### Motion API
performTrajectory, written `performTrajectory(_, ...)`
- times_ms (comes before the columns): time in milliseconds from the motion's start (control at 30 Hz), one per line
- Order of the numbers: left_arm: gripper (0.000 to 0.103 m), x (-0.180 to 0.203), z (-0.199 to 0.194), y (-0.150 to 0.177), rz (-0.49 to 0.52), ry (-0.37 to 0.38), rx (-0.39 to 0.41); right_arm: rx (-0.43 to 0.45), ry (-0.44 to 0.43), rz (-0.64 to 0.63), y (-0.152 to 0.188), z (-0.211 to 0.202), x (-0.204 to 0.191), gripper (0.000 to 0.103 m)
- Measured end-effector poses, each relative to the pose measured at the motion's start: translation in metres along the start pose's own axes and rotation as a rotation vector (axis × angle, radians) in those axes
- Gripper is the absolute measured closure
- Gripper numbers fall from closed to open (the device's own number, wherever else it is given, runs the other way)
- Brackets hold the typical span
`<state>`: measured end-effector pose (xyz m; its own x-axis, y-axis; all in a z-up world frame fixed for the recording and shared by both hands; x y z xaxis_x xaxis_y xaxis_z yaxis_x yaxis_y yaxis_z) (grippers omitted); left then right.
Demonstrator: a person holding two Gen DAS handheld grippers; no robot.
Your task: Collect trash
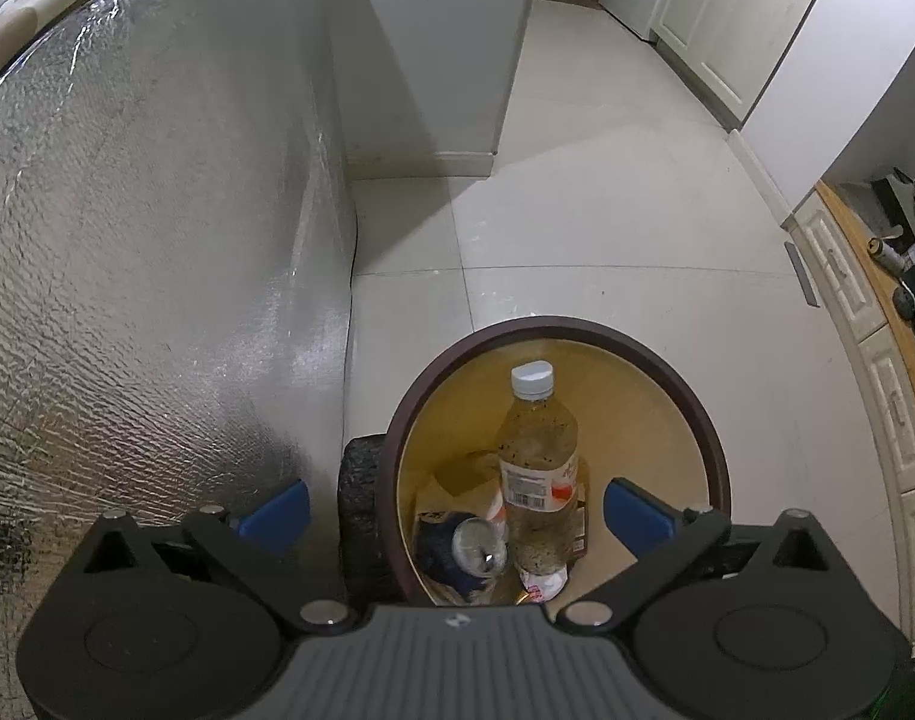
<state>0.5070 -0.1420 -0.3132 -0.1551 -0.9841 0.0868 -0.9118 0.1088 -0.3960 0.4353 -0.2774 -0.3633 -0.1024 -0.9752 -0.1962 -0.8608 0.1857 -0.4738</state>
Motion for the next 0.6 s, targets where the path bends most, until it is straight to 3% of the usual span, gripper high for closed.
performTrajectory(467,0.0,0.01,-0.023,0.02,0.06,0.003,0.008,0.078,0.038,-0.002,-0.006,-0.057,0.012,0.0)
performTrajectory(600,0.0,0.009,-0.047,0.021,0.07,-0.02,0.062,0.113,0.045,-0.024,-0.006,-0.078,0.01,0.0)
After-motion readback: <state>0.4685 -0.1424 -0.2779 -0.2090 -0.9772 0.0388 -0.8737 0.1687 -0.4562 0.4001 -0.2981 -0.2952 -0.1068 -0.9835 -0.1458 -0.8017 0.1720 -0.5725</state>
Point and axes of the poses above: each gripper's, at about its wrist camera, not at the fingertips, and z roughly the way its jaws point, x to its right, y to its underside, the point moved 10 cm from there along z, roughly the way its jaws point
